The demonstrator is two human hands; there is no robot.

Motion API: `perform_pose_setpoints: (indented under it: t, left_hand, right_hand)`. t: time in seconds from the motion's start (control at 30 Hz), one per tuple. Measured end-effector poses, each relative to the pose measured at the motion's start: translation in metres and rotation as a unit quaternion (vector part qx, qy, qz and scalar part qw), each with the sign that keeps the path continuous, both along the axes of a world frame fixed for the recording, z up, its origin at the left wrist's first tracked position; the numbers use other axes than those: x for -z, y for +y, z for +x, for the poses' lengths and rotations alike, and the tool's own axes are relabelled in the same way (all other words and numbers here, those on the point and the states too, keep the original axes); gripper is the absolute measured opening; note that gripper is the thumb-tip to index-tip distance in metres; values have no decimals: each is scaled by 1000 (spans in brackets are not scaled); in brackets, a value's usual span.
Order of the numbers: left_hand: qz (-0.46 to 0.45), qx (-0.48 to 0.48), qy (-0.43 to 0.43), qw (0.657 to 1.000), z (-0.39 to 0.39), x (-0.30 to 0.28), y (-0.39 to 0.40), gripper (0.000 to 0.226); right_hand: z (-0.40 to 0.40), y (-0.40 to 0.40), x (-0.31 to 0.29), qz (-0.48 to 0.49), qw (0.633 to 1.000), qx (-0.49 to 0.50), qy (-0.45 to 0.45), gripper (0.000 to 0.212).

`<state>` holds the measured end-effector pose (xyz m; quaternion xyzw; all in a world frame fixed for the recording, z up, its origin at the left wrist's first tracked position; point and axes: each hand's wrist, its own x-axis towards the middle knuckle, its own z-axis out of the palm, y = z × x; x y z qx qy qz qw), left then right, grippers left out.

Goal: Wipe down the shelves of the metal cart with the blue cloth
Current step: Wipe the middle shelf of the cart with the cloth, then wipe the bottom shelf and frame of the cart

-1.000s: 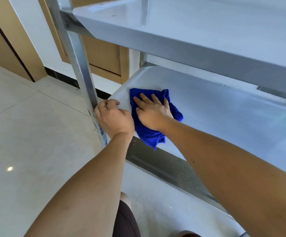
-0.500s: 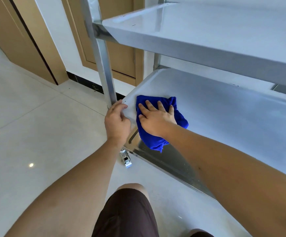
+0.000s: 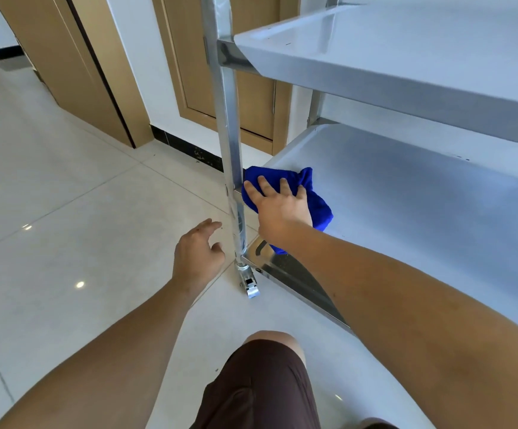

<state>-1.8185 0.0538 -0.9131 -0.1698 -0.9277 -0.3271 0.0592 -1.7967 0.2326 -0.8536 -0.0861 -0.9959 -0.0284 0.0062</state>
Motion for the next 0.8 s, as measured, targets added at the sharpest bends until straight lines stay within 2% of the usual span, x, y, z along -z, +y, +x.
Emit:
perform_pose_setpoints:
  t: [0.07,0.13,0.27,0.33,0.4,0.47,0.57,0.7,0.8]
  left_hand:
    - [-6,-1,3,1000,3,0,-3,44]
    - [-3,-8,-1,1000,5,0,-5,42]
    - [0,-26,-15,1000,7,6,-10,40]
    - [-8,-35,-30,999,7,11,-13,39]
    - [-18,-44,-52,998,8,18,-16,40]
    - [-30,-42,-70,996,11,26,-18,40]
    - [-46,-24,-88,995,14,36,-20,41]
    - [-59,6,-122,991,12,46,-17,44]
    - [-55,21,-134,989,10,52,-8,45]
  right_hand:
    - [8,-9,5,10,1000,-13,27,98]
    - [20,-19,13,19,998,-25,54,92]
    - [44,-34,35,20,984,-75,159,50]
    - [54,-36,49,-9,976,-106,191,42]
    - [65,-40,63,-60,986,-93,127,44]
    - [77,-42,81,-116,992,-40,34,45]
    - [95,-39,103,-161,986,32,-44,34]
    - [99,-27,113,-166,982,71,-55,39]
    - [88,-14,109,-101,990,95,12,39]
